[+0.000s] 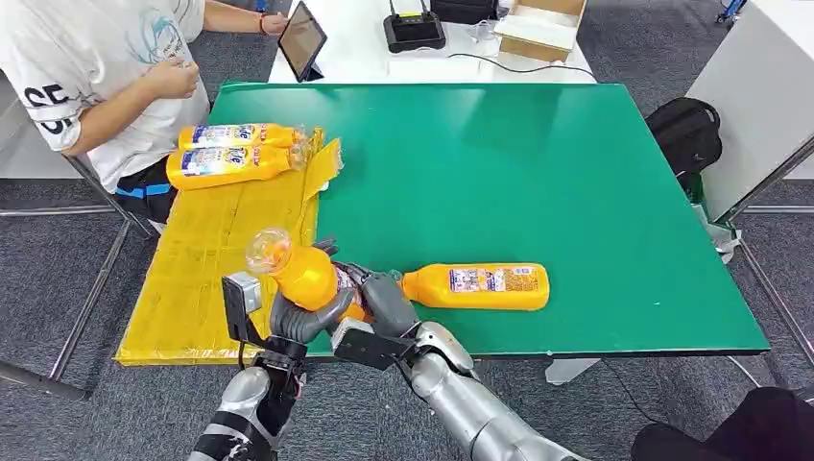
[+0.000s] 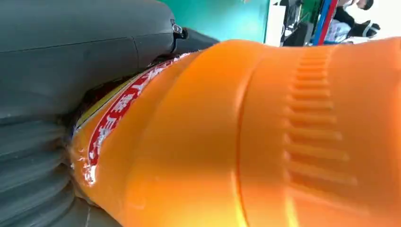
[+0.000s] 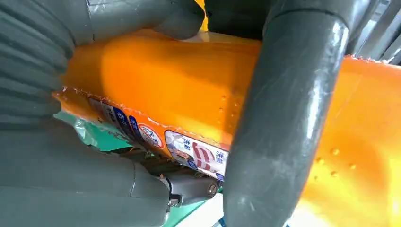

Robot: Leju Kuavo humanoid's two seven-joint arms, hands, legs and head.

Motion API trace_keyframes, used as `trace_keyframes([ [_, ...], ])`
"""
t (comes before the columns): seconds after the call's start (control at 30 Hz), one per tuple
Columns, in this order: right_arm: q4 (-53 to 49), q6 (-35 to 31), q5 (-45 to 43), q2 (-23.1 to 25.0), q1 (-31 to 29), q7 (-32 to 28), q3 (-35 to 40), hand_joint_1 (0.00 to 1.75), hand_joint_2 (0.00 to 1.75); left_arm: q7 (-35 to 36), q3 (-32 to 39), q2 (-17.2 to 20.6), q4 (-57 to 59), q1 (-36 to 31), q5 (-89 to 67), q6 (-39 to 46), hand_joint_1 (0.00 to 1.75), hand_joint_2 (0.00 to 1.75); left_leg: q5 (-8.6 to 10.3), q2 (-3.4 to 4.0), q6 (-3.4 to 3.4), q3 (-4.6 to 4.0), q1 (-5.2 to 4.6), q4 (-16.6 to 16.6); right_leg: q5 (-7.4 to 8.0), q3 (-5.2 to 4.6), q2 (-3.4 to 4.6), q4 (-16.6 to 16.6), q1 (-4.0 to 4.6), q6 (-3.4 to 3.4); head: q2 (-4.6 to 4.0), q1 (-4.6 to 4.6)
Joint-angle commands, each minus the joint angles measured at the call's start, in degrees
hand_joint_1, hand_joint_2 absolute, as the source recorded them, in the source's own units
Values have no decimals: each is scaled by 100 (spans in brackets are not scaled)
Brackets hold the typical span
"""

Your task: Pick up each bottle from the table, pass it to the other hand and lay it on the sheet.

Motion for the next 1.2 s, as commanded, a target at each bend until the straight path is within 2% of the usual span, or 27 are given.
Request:
trace_keyframes([
  [0.03, 523, 186, 56, 127, -27, -11, 538, 175, 175, -28, -189, -114, 93, -395, 53, -86, 175, 175, -6, -6, 3, 11, 4, 1, -7, 15, -10, -1, 6, -11, 0, 0],
  [0.3, 536, 201, 31, 124, -58, 31, 552, 175, 175, -203, -191, -107, 20, -406, -100, 233, 175, 175, -9, -9, 4, 15, 5, 2, -11, 21, -15, -1, 8, -15, 0, 0],
  [0.33, 535, 178, -1, 135, -60, 77, 517, 124, 175, -257, -172, -112, 1, -402, -176, 385, 175, 175, -14, -11, 6, 25, 7, 4, -17, 32, -19, 0, 11, -19, 0, 0],
  [0.37, 509, 85, -21, 150, -49, 96, 472, 0, 175, -305, -147, -109, -18, -402, -289, 576, 175, 175, -8, -12, 4, 15, 5, 2, -11, 21, -17, -1, 8, -15, 0, 0],
  [0.4, 462, 198, -83, 160, -60, 121, 457, 0, 175, -428, -129, -82, -48, -413, -559, 958, 175, 175, -16, -10, 6, 30, 7, 4, -18, 37, -18, -1, 12, -22, 0, -2],
  [0.47, 443, 206, -85, 161, -77, 123, 456, 0, 175, -422, -109, -56, -48, -423, -549, 946, 175, 175, -4, -5, 3, 7, 4, 1, -6, 10, -10, -1, 6, -11, 0, -4],
  [0.5, 316, 246, -143, 146, -57, 122, 426, 0, 0, -570, -55, -47, -65, -437, -862, 1379, 175, 175, -13, -4, 5, 23, 6, 3, -14, 27, -12, 0, 10, -19, 0, 0],
  [0.6, -298, -173, 129, -35, -25, 138, 555, 0, 0, -775, 375, 6, -59, -560, -1143, 2190, 175, 175, -9, -3, 5, 16, 5, 3, -10, 19, -11, 0, 9, -16, 0, -2],
  [0.63, -565, -122, 111, -115, 6, 224, 547, 0, 0, -851, 527, 43, -27, -640, -1136, 2275, 175, 175, -14, -2, 6, 24, 6, 6, -15, 27, -12, 3, 10, -21, 0, 0],
  [0.67, -810, -145, 98, -190, 28, 305, 508, 0, 0, -975, 708, 84, -64, -710, -1367, 2744, 175, 175, -7, -5, 5, 9, 6, 5, -9, 13, -13, 3, 9, -16, 0, -2],
  [0.8, -1188, -145, 87, -291, 105, 422, 423, 0, 0, -975, 1023, 103, -92, -789, -1331, 2715, 175, 175, -9, -4, 5, 23, 8, 3, -10, 27, -13, 0, 12, -21, 0, -2],
  [1.0, -2251, -517, -276, -548, 470, 335, -120, 0, 0, -975, 1506, 387, 13, -1125, -1549, 3886, 175, 175, 0, -14, 2, 9, 9, 0, -5, 15, -19, -1, 12, -14, 0, 0],
  [1.1, -2535, -575, -356, -582, 582, 289, -226, 0, 0, -975, 1594, 543, 577, -1381, -1910, 4333, 175, 175, -2, -1, 2, 14, 7, -1, -3, 16, -6, -1, 10, -13, 0, -2],
  [1.2, -2602, -577, -365, -586, 615, 283, -224, 0, 0, -975, 1621, 581, 672, -1446, -1887, 4334, 175, 175, 0, -6, 1, 14, 6, -4, -3, 16, -12, -2, 9, -13, 0, -2],
])
